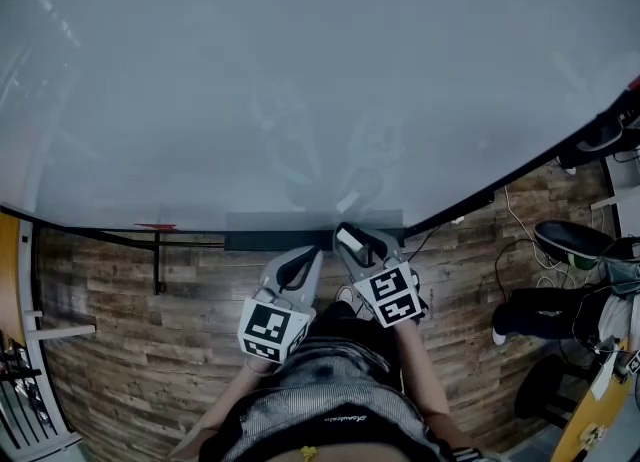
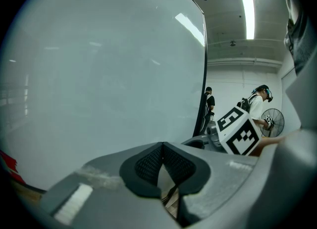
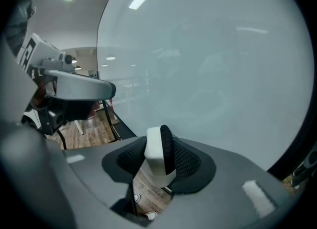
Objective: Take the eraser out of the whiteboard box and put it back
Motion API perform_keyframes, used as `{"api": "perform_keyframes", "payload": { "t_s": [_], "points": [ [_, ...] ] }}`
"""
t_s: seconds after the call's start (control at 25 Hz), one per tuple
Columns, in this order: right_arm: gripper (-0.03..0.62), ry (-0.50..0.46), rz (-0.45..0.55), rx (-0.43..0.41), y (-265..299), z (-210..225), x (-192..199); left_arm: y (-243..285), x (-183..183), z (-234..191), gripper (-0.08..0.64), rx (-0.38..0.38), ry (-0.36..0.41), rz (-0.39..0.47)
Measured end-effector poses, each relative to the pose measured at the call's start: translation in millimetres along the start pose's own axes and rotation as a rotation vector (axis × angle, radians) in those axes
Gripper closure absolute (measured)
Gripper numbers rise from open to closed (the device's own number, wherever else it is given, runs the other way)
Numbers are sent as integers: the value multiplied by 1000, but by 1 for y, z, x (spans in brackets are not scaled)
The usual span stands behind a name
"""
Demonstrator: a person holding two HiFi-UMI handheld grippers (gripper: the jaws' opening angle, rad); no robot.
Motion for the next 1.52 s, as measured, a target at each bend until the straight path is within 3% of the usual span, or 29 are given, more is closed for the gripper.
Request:
{"api": "perform_keyframes", "payload": {
  "t_s": [0.48,1.52],
  "points": [
    [425,7,7,22,0,-2,-4,4,4,0,560,12,34,16],
    [417,17,27,23,1,0,3,4,2,1,560,30,-6,-14]
  ]
}}
Point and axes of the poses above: the fingertips, and each gripper's own axes: y forward along the fingers, z to its right, x out of its underside, the point moved 8 cm from there along -y, backward along the fingers, and after that the axes turned 9 degrees about -y, right-handed, at the moved point
